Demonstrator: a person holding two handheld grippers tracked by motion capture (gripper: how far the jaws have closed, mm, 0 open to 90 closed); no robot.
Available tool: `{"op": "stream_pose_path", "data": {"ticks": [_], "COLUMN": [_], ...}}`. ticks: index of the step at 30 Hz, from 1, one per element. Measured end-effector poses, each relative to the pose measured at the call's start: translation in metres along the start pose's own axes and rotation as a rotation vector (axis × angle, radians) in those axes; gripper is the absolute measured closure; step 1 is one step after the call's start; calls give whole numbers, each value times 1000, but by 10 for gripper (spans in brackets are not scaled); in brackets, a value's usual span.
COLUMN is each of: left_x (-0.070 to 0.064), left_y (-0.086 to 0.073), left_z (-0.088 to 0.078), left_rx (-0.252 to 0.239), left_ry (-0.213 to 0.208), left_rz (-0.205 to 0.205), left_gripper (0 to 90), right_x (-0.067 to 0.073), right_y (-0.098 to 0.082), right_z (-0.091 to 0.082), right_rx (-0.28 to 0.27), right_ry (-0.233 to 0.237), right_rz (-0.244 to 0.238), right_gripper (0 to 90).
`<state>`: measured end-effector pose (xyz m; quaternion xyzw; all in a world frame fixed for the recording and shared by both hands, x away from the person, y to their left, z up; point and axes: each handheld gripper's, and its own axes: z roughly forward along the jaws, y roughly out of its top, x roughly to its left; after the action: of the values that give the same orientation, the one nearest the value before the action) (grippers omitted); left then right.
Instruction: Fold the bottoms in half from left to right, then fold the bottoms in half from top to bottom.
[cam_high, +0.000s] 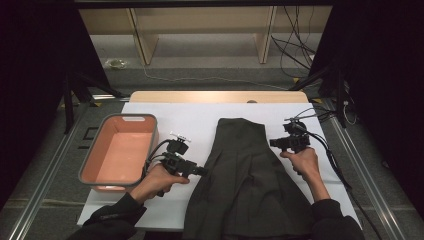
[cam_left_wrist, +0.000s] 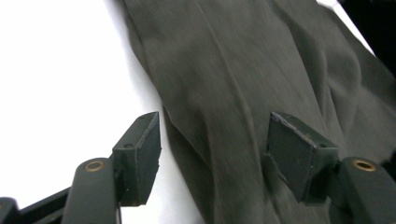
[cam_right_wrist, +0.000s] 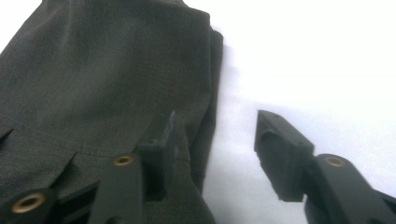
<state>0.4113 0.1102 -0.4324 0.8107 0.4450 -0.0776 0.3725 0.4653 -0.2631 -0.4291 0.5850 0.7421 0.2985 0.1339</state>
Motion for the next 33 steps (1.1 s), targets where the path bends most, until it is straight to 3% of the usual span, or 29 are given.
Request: {"op": "stream_pose_path", "data": {"ticks": [5, 13, 19, 33], "left_x": [10, 21, 25, 35], "left_y": [17, 32, 37, 46], "left_z": [6, 17, 24, 40], "left_rx": [-63, -101, -104, -91], "left_ry": [38, 70, 83, 91], "left_rz": [-29, -42, -49, -77], "left_gripper": [296, 252, 232, 231], "right_x": [1, 4, 8, 13], "right_y": [-2, -7, -11, -13], "right_z": [0, 0, 0, 3], "right_rx": [-18, -40, -44, -31], "right_ry": [22, 45, 62, 58], "right_rz": [-16, -39, -56, -65], "right_gripper": [371, 292, 250, 248]}}
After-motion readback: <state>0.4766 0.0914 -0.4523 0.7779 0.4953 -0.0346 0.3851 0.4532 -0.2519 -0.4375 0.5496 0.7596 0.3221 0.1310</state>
